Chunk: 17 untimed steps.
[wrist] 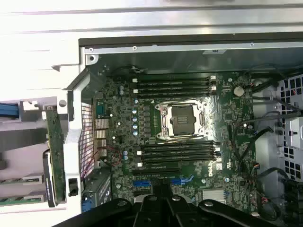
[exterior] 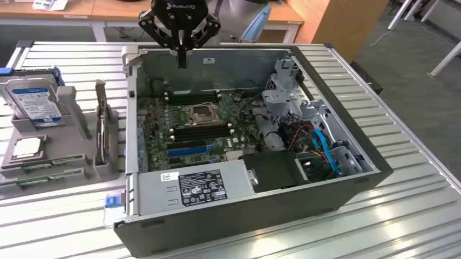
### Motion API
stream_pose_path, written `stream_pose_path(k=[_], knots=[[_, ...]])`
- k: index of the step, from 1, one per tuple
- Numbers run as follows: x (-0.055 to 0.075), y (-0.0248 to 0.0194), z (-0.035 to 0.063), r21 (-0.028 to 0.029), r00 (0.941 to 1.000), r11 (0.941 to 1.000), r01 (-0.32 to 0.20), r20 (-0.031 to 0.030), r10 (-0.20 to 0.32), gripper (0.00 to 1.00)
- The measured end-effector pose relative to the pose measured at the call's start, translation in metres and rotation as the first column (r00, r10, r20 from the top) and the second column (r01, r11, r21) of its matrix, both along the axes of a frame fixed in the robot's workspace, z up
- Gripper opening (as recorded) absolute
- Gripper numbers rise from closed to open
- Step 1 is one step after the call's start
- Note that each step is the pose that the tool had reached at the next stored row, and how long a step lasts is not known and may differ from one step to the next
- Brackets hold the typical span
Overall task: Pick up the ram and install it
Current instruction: 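Reach for the ram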
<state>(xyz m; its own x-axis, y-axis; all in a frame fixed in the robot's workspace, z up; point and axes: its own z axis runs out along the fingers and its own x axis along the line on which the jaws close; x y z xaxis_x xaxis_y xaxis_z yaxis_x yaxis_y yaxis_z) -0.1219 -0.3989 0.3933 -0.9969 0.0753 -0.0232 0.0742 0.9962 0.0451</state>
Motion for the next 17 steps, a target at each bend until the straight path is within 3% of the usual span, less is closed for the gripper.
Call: stream_pose_path(k=[17], knots=[[-0.0044, 0.0000, 0.0000, 0.0000, 1.0000, 1.0000, 0.000, -0.0006, 0.000, 0.10]])
